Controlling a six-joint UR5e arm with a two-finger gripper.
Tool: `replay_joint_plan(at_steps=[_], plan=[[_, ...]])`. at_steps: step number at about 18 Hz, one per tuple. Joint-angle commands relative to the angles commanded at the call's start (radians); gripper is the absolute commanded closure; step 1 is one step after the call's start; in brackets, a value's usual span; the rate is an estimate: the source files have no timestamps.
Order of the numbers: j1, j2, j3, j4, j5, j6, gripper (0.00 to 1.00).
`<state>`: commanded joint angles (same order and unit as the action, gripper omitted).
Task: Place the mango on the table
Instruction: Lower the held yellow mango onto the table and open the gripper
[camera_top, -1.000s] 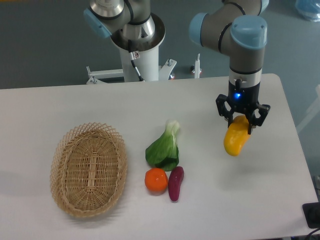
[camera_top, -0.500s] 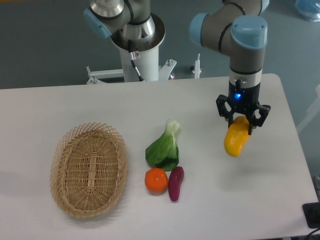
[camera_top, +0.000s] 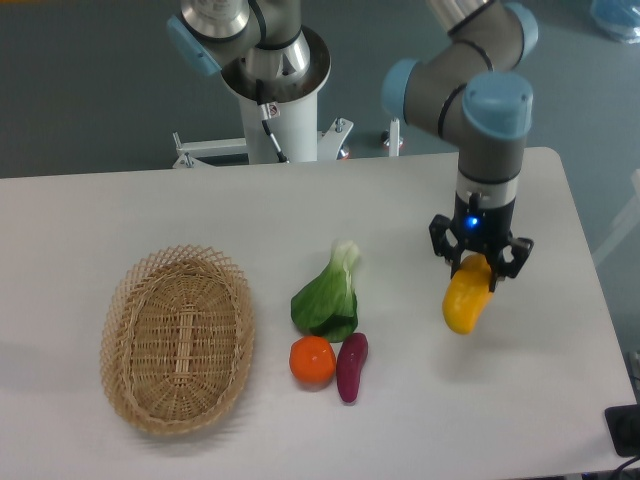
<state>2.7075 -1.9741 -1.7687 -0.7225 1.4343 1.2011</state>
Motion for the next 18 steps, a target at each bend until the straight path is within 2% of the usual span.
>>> replay_joint_plan(at_steps=[3,9,10,12,13,18], plan=[[-0.012,-0.058,0.000,0.002,0.002,0.000,0.42],[-0.021,-0.074,-0.008,0.000,0.005,0.002,0.36],[-0.021,-0.075,-0.009,-0.002,0.005,0.002,0.32],[-0.021,-0.072,-0.011,0.000,0.005,0.002,0.08],[-0.021,-0.072,-0.011,0.000,0.005,0.002,0.00],[-0.021,-0.063,-0.008,0.000,0.005,0.003,0.00]])
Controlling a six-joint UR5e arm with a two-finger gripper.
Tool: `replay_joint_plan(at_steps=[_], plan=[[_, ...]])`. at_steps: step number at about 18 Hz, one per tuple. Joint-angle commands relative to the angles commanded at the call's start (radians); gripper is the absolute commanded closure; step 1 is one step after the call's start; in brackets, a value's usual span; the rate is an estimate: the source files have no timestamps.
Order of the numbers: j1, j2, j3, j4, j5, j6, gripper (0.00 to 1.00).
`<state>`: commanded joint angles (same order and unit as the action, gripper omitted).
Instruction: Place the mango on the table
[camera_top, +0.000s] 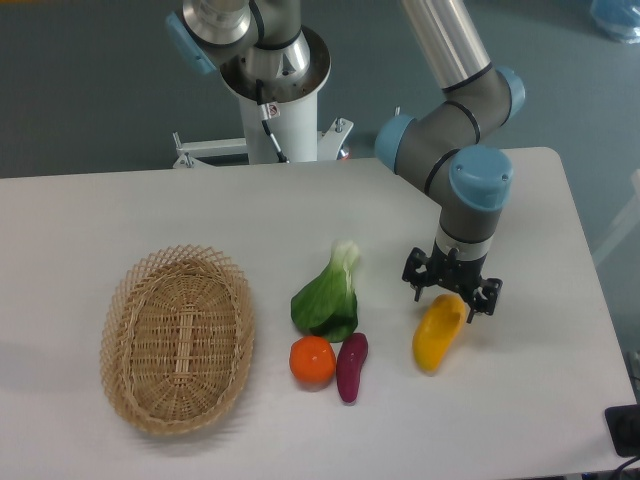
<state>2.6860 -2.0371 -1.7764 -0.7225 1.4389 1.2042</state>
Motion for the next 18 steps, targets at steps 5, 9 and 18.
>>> replay_joint_plan(at_steps=[5,9,18], plan=[[0.005,0.031,0.052,-0.003,0.015,0.003,0.00],[0.008,0.044,0.095,-0.015,0.020,0.008,0.00],[0.026,0.090,0.120,-0.072,0.034,0.058,0.00]])
